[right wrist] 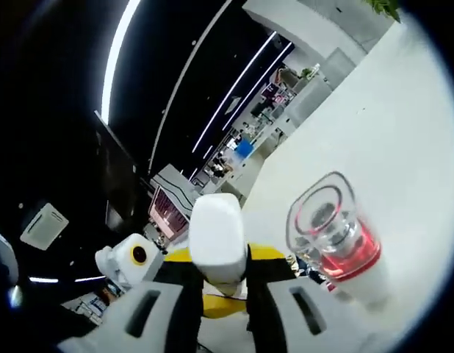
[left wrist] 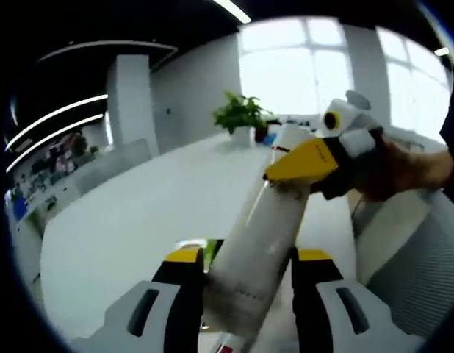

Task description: Arrange the skincare products in the storage area until every visible bottle or jar stands upright without overlapping.

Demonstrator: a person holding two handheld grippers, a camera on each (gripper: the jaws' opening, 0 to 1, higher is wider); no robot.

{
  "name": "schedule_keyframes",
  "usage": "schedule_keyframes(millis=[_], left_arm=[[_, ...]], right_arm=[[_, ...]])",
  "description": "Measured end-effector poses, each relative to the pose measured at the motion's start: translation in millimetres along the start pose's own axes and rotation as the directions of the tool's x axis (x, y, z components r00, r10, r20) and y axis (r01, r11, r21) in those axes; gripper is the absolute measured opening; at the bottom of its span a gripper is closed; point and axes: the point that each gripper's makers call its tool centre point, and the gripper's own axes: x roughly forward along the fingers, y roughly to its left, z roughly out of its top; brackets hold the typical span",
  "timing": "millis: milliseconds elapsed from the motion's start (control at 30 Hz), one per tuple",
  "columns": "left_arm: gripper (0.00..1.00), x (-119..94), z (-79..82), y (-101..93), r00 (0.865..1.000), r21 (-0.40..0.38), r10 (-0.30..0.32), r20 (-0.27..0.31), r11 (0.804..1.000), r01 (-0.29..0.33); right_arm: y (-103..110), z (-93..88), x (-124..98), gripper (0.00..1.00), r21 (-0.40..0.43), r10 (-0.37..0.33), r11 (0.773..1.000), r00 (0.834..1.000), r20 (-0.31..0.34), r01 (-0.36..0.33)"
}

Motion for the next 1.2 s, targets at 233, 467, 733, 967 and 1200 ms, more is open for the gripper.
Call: schedule_keyframes(millis=[233, 467, 733, 967, 1200], left_arm=[[0.53, -4, -0.7, 13.9, 0.998, -0.051, 0.057, 0.006, 0.997, -0.057], [0.62, -13, 12.8, 21.4, 0.993, -0.195, 0.067, 0.097, 0.980, -0.047], [0.59, -18, 21.0, 19.2, 0.984, -0.355, 0.027, 0.177, 0.934, 0.038], [0.57, -25, 39.7, 5.7, 0.949, -0.475, -0.062, 0.309, 0.855, 0.210], [0.51, -36, 65.8, -3.0, 0.874, -0.537, -0.113, 0.473, 0.749, 0.388]], right_arm=[[6, 9.6, -1, 0.21, -0.015, 0.028, 1.000, 0.999, 0.044, -0.027], [15, 23.0, -4, 0.21, -0.053, 0.066, 0.997, 0.992, 0.104, -0.060], [24, 36.8, -8, 0.21, -0.060, 0.119, 0.992, 0.978, 0.170, -0.110], [28, 47.0, -13, 0.21, -0.058, 0.146, 0.989, 0.966, 0.215, -0.136], [47, 52.5, -17, 0.21, -0.034, 0.250, 0.968, 0.937, 0.244, -0.249]])
